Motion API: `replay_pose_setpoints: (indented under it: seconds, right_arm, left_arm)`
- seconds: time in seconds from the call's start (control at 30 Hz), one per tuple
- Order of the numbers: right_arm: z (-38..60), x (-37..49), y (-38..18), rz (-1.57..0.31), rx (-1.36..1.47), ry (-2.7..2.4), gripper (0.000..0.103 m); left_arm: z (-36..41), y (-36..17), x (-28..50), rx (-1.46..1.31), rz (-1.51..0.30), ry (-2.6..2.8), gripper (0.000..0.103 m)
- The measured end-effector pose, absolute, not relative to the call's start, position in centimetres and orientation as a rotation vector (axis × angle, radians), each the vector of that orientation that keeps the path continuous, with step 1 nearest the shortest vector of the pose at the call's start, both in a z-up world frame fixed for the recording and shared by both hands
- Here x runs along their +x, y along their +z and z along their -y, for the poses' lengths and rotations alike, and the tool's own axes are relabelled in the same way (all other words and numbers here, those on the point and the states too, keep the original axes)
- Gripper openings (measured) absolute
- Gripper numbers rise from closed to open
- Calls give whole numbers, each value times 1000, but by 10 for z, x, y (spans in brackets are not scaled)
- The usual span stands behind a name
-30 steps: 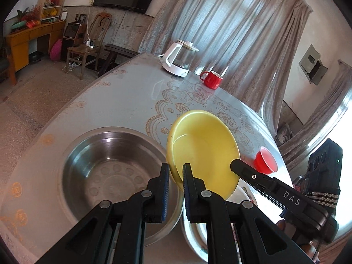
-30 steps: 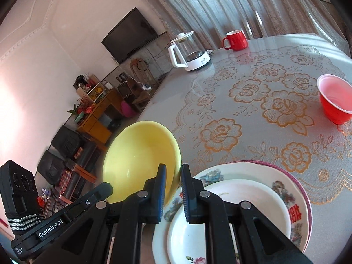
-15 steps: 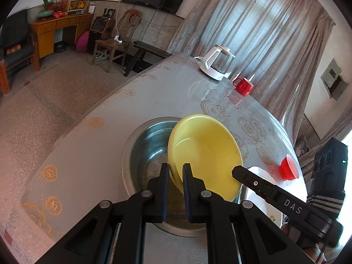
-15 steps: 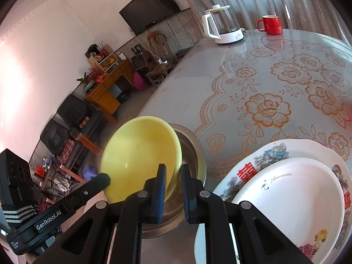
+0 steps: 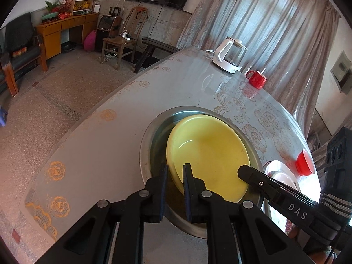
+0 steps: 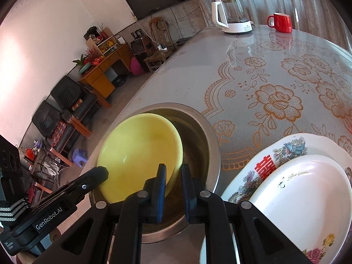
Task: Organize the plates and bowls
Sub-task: 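Lower the yellow bowl into the steel basin and open the right gripper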
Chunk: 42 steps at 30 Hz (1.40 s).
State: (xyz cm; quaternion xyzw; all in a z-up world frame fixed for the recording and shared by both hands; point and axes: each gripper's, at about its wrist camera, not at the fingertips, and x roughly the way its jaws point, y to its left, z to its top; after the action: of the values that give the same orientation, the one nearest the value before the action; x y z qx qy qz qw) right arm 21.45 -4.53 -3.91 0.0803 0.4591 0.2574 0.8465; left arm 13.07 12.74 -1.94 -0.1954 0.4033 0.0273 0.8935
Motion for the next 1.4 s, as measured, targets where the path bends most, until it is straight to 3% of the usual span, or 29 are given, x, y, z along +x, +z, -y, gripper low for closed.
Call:
replay_pose_setpoints:
  seconds: [0.2,0.33,0.67,1.13,1.4]
  right_arm:
    - [37,209,-38,-940,99,523,14]
    - [33,203,-33,-914,70,523,26]
    - [40,196,-31,-886,75,504,26]
    - [58,180,-14,-828,123,518,38]
    - [90,170,-5,-797,183,486,39]
  left_arm:
    - [-122,-18,133,-357,-821,77,17]
    - [-117,-15,132,-339,-800,65,31]
    - [-114,-13,128,-309,-776,89,32]
    - [-114,2,112,-314,-741,107,35]
    - [-95,9,108,-275,-733,59,36]
